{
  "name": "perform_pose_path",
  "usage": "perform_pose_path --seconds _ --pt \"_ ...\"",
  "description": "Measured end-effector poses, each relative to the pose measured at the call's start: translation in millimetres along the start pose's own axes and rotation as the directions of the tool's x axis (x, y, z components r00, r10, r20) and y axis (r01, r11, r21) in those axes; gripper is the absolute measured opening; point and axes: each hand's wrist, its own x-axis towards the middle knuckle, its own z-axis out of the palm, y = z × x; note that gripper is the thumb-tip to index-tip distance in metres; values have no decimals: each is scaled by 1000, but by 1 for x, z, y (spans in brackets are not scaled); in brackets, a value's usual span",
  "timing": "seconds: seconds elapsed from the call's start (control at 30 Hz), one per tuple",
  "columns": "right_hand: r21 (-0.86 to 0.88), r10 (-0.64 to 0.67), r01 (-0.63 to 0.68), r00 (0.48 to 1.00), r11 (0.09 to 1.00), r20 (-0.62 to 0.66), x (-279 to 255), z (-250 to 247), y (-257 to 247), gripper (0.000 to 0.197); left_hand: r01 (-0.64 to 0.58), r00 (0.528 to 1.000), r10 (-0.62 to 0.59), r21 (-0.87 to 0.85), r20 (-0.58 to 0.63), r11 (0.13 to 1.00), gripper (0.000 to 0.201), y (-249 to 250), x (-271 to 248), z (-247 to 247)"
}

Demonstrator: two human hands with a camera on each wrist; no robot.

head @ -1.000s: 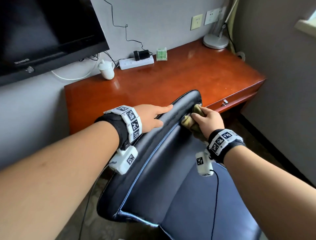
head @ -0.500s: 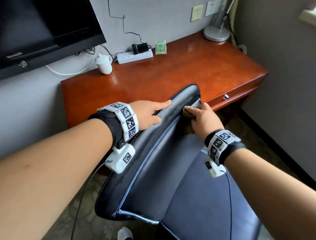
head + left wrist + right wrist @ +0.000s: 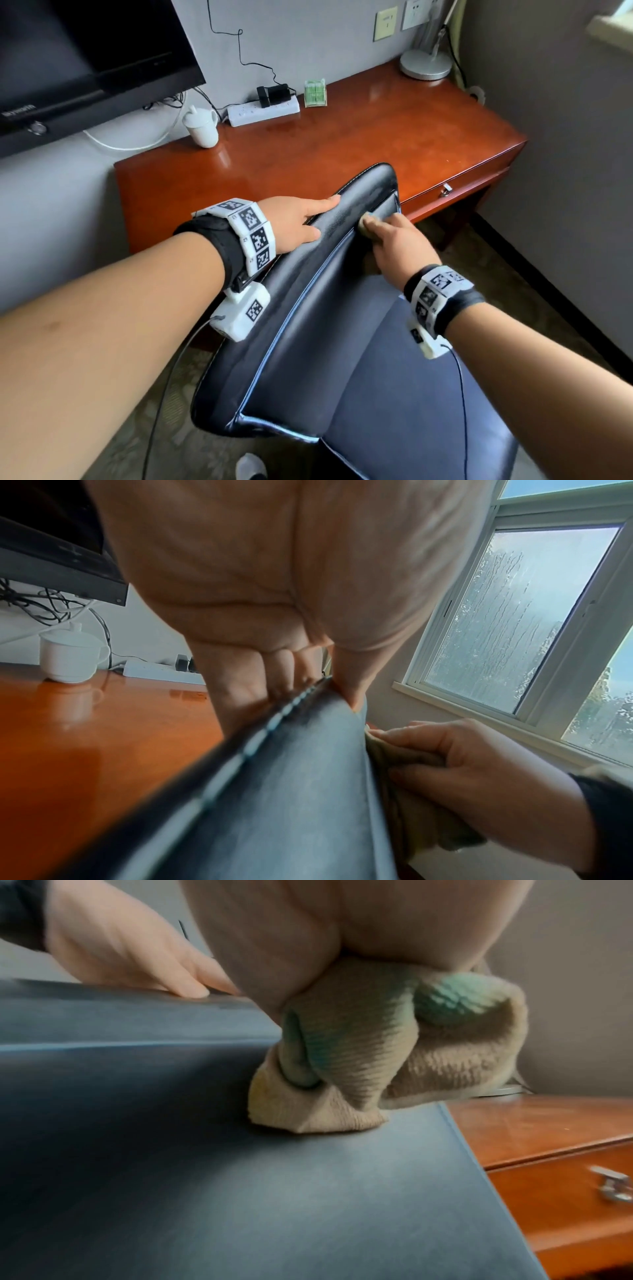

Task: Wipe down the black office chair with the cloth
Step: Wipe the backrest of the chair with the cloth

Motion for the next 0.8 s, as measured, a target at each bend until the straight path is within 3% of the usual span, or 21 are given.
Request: perform_pose_path --seconds 0.1,0.17,0.3,0.4,0.53,0.6,0.67,0.73,0.8 --pt "175 273 -256 959 951 -82 27 -21 14 38 -2 1000 2 12 8 1000 71 2 0 0" --pt "231 347 -321 934 919 -83 44 -30 13 35 -2 1000 2 16 7 1000 71 3 -1 0" --pt "229 334 -331 942 915 28 54 -18 -1 27 18 1000 -18 37 -21 999 69 -2 0 -1" --pt "187 301 -314 949 931 94 41 -10 -22 31 41 999 -41 23 -17 999 69 -5 0 -2" --pt "125 146 -164 979 978 145 10 -16 -40 12 54 998 -54 1 -20 999 69 -5 -2 -1" --pt "251 128 -188 963 949 239 2 -34 -34 8 37 999 -37 -15 -21 999 70 -1 -4 2" --pt "491 203 -348 924 799 324 7 -52 -21 11 27 999 -27 -6 -32 1000 69 1 -3 4" --pt "604 368 -449 892 658 262 26 -58 -3 14 28 999 -27 11 -47 1000 68 2 0 5" --pt "533 456 -448 881 718 126 46 -50 4 16 31 998 -31 10 -48 999 69 1 4 6"
